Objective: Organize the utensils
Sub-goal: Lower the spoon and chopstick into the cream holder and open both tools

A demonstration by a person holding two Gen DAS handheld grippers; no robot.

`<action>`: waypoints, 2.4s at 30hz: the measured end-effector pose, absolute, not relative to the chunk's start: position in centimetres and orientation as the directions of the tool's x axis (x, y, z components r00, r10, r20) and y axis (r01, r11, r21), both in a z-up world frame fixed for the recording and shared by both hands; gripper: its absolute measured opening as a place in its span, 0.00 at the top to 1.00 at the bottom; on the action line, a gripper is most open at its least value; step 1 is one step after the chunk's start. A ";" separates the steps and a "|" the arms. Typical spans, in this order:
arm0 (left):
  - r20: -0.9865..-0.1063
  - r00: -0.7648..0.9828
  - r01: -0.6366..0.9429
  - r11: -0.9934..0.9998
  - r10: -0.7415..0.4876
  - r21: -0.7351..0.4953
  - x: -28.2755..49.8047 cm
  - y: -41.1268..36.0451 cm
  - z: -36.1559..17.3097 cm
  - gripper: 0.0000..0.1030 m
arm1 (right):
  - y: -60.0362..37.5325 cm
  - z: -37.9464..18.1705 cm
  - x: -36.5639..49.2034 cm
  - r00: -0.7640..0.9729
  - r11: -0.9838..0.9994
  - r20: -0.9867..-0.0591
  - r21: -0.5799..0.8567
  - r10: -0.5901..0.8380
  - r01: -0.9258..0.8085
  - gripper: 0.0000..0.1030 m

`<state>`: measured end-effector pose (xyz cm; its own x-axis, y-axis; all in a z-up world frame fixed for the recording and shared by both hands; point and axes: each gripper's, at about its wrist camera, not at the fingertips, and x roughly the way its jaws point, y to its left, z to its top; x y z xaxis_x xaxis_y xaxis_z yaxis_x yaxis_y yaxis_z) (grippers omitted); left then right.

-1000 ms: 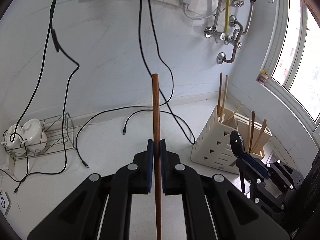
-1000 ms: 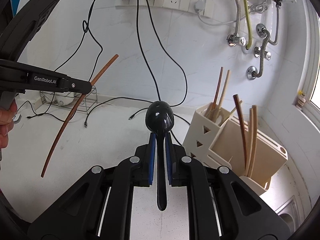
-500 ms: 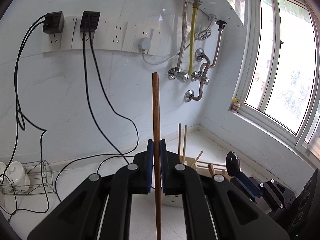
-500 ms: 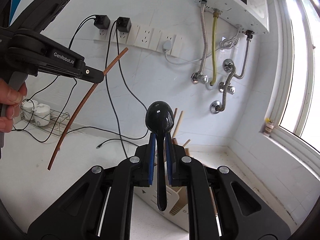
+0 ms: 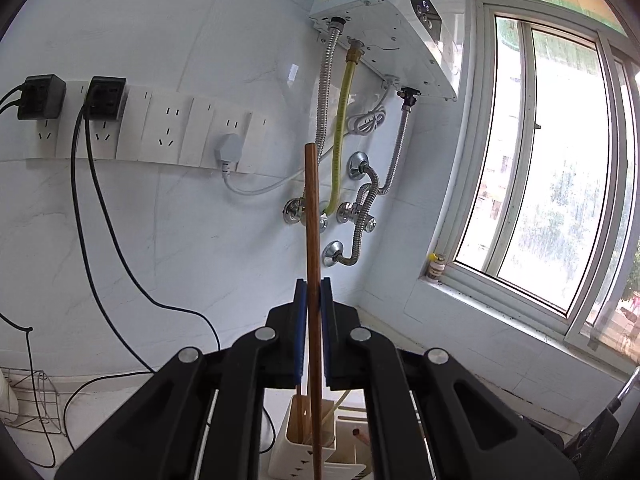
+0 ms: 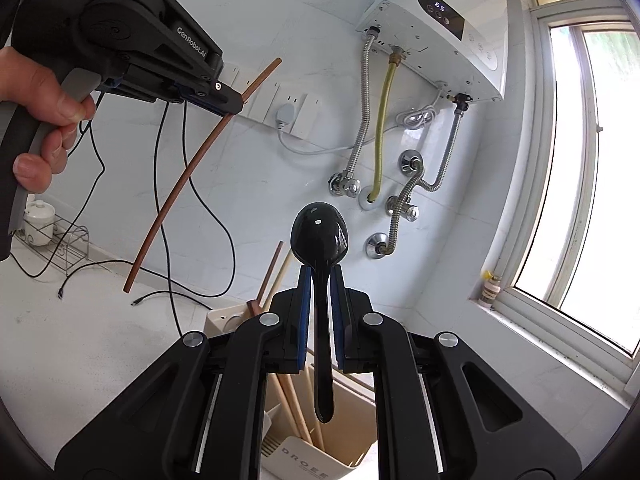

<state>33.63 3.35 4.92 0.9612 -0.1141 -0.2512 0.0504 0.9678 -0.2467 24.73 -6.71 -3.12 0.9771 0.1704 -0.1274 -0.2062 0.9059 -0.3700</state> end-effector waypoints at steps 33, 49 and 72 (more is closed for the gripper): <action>-0.204 0.977 0.015 0.979 -0.057 -0.205 39.2 0.9 0.0 0.94 | -11.5 -7.8 28.2 0.980 0.944 -0.130 -0.278 0.148 -0.179 0.91; -0.261 0.964 0.000 0.989 -0.039 -0.148 36.8 1.1 -1.3 0.94 | -13.7 -10.5 28.4 0.976 0.972 -0.169 -0.168 0.137 -0.165 0.60; -0.212 0.976 0.035 0.997 -0.048 -0.064 32.5 0.5 0.0 0.24 | -16.1 -8.9 25.8 0.986 0.993 -0.149 -0.086 0.068 -0.082 0.42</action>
